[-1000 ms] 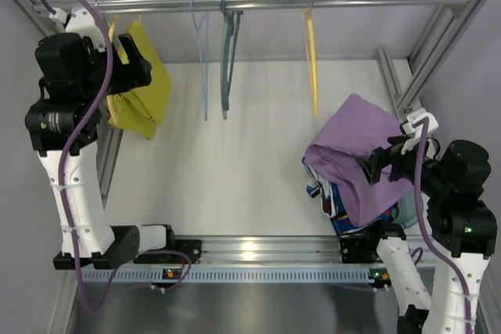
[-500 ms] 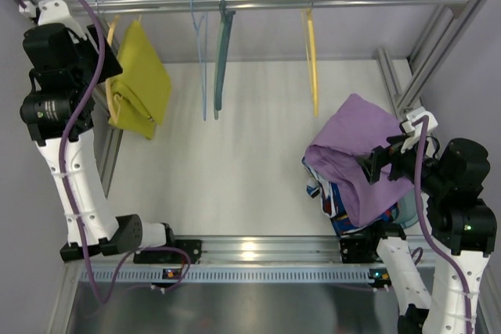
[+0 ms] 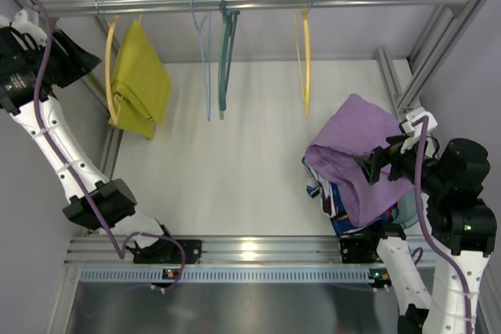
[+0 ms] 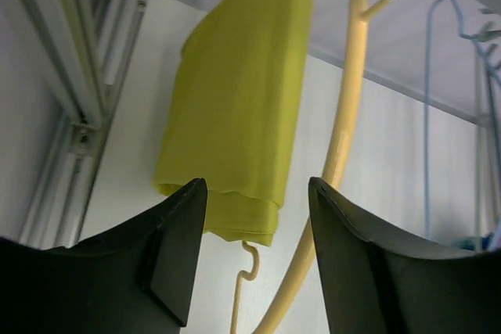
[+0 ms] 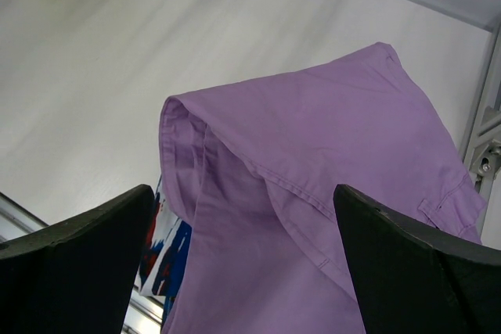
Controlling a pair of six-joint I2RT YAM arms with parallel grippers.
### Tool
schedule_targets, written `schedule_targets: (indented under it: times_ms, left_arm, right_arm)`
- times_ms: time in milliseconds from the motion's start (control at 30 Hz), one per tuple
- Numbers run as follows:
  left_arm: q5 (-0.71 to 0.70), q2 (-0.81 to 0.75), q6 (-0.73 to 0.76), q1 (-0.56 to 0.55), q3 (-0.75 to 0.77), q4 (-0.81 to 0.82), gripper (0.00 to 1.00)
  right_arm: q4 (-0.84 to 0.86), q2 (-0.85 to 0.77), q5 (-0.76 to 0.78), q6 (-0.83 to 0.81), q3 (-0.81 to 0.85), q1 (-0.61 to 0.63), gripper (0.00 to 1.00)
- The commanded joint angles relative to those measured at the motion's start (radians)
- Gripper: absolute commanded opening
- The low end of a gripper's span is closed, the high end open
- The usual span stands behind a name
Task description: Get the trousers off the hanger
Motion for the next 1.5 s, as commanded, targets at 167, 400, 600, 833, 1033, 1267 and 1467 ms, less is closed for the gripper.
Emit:
schedule_targets:
  times_ms: [167, 400, 600, 833, 1033, 1267, 1467]
  left_arm:
    - [0.430, -0.060, -0.085, 0.052, -0.113, 0.230, 0.59]
    - [0.580, -0.018, -0.187, 0.056, -0.162, 0.299, 0.58]
    - [0.689, 0.010, -0.314, 0.058, -0.230, 0.421, 0.55]
    - [0.724, 0.053, -0.352, 0.059, -0.232, 0.424, 0.50]
    - [0.767, 0.068, -0.366, 0.056, -0.230, 0.428, 0.43]
    - [0.813, 0.099, -0.377, 0.042, -0.219, 0.428, 0.41]
    - [0.836, 0.124, -0.377, 0.024, -0.193, 0.427, 0.32]
  right_arm:
    - [0.030, -0.019, -0.009, -0.014, -0.012, -0.018, 0.99]
    - [0.026, -0.027, -0.009, -0.019, -0.015, -0.018, 0.99]
    - [0.026, -0.027, -0.011, -0.022, -0.018, -0.018, 0.99]
    - [0.029, -0.028, -0.012, -0.022, -0.027, -0.018, 0.99]
    - [0.033, -0.024, -0.017, -0.014, -0.030, -0.018, 0.99]
    - [0.041, -0.019, -0.021, -0.007, -0.033, -0.018, 0.99]
    - [0.049, -0.010, -0.023, -0.001, -0.029, -0.018, 0.99]
